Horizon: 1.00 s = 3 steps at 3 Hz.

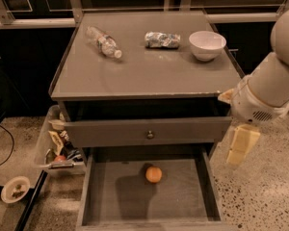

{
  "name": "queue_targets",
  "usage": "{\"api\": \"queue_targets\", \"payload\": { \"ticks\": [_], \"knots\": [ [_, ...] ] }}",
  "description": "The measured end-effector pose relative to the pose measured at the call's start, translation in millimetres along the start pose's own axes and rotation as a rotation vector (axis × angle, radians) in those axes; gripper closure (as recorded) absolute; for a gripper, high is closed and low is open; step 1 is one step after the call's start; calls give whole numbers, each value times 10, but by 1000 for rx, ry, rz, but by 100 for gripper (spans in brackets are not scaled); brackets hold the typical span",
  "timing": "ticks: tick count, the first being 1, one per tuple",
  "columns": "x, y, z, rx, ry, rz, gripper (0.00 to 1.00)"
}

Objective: Pick orange from middle drawer and place on counter

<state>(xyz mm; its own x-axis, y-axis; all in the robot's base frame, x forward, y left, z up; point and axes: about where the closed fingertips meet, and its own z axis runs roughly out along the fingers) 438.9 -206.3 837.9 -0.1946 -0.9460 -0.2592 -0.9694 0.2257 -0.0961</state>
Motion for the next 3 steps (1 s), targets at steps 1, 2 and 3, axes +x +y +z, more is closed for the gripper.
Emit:
{"api": "queue_targets", "payload": {
  "ticks": [1, 2, 3],
  "knots": [
    [33, 10, 316, -32, 35, -47, 0],
    [44, 12, 326, -33, 38, -48, 0],
    [88, 74, 615, -102, -8, -37, 0]
  ]
}}
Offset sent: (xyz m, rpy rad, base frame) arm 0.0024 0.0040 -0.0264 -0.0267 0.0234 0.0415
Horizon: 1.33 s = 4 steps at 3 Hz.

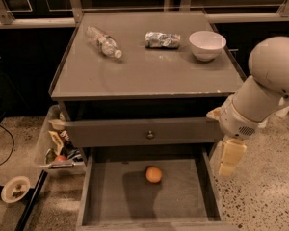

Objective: Pick orange from middle drawer and place on counter

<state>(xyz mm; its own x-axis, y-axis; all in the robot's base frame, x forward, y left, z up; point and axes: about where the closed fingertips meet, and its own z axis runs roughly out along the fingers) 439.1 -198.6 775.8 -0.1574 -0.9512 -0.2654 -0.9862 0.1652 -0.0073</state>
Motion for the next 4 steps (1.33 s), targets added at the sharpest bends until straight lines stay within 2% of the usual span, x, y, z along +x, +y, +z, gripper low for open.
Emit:
{"api": "queue_targets", "payload": {
  "ticks": [1, 2, 3, 4],
  "knots": [
    [73, 118, 491, -75, -84, 2, 0],
    [112, 204, 1140, -70, -257, -6, 0],
    [112, 118, 1616, -21, -391, -43, 0],
    [151, 60, 2123, -48, -437, -49, 0]
  ]
}}
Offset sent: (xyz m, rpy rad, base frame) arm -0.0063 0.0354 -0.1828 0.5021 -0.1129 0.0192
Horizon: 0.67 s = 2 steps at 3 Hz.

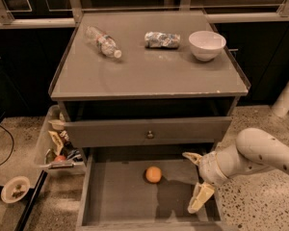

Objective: Pick orange from middle drawer and place on counter

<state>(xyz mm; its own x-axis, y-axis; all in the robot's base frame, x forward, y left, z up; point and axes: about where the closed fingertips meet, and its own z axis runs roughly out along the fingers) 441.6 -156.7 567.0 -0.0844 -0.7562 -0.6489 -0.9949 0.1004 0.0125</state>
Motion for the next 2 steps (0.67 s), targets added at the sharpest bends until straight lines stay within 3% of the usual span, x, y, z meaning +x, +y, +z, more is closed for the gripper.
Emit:
{"api": "queue_targets", "payload": {
  "ticks": [1, 2],
  "knots": [
    [0, 0, 0, 0, 0, 0, 0],
    [63, -72, 226, -9, -22, 13, 0]
  ]
}}
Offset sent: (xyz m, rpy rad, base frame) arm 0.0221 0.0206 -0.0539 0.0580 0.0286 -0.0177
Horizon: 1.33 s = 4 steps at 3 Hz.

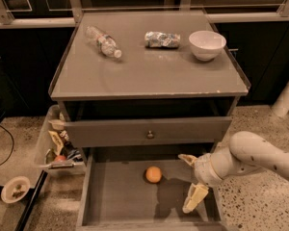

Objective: Pick orange from middle drawer and place on counter

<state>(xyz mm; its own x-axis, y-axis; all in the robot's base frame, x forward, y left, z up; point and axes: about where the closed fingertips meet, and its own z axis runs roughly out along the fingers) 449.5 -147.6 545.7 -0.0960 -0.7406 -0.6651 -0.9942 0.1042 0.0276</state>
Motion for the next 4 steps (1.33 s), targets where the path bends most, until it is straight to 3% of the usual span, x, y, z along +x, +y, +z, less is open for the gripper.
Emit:
{"api": "queue_targets", "payload": {
  "ticks": [2, 3, 4],
  "knots": [
    [185, -433, 544, 116, -81, -17, 0],
    [239, -613, 840, 119, -135, -27, 0],
    [300, -743, 1170, 71, -183, -20, 0]
  ]
}}
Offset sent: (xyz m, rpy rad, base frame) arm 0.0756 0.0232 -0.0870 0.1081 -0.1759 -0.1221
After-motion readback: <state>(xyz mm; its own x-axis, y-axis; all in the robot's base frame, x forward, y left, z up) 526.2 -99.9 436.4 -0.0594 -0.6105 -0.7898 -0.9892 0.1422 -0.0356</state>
